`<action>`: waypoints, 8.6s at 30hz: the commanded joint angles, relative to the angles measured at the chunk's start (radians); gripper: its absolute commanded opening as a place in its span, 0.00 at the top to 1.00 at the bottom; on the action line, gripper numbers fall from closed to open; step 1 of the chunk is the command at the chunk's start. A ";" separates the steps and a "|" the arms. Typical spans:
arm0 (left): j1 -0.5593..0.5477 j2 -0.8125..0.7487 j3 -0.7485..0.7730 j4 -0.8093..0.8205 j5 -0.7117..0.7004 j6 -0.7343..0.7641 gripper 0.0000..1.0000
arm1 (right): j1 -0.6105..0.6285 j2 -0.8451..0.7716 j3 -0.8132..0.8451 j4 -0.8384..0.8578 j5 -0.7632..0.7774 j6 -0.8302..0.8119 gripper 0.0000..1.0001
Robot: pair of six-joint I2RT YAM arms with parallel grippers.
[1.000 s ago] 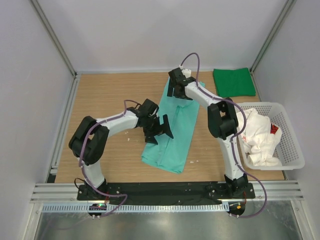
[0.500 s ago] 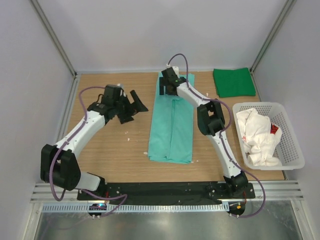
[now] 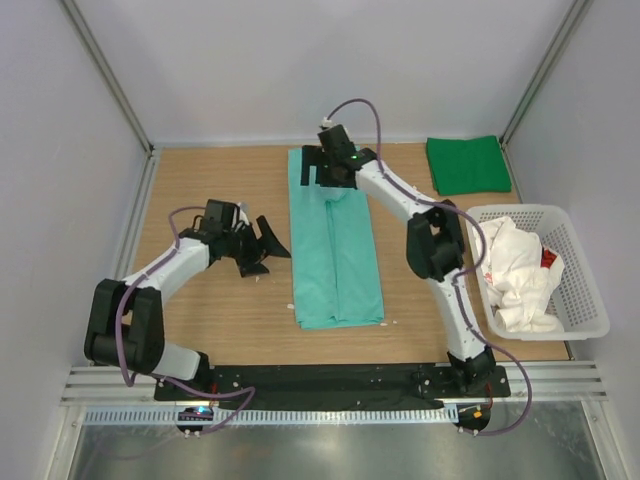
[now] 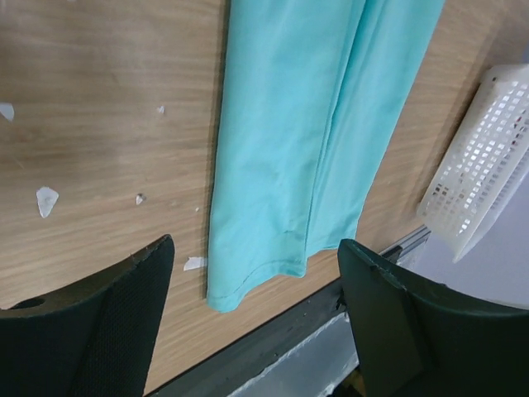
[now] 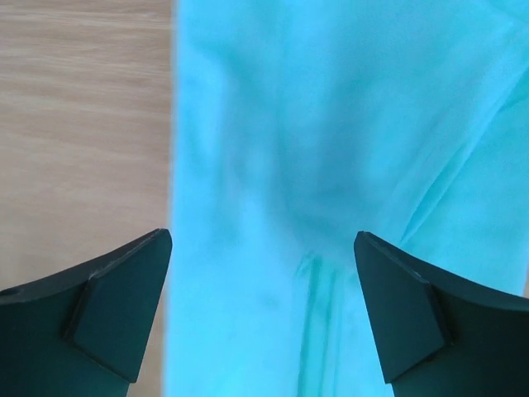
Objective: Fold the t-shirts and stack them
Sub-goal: Fold the tshirt
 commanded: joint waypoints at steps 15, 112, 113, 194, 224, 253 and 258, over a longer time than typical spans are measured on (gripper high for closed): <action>-0.251 -0.067 -0.196 0.073 -0.024 -0.135 0.34 | -0.286 -1.194 -1.416 0.130 -0.554 0.084 0.13; 0.016 0.690 0.756 -0.043 0.016 -0.224 1.00 | -0.396 -0.313 -0.572 0.170 -0.782 0.226 0.99; 0.020 0.704 0.785 -0.042 0.020 -0.228 1.00 | -0.396 -0.290 -0.562 0.167 -0.789 0.229 0.99; -0.035 0.576 0.022 0.495 0.284 -0.198 0.88 | -0.435 -0.421 -1.353 0.589 -1.091 0.223 0.95; -0.110 0.600 0.121 0.957 0.361 -0.464 0.83 | -0.327 -0.351 -1.093 0.808 -1.100 0.434 0.95; -0.064 0.379 0.213 0.452 0.333 -0.161 0.69 | -0.317 -0.434 -0.838 0.247 -0.939 0.143 0.85; -0.151 0.388 0.088 0.645 0.309 -0.302 0.76 | -0.205 -0.452 -0.941 0.366 -0.962 0.216 0.88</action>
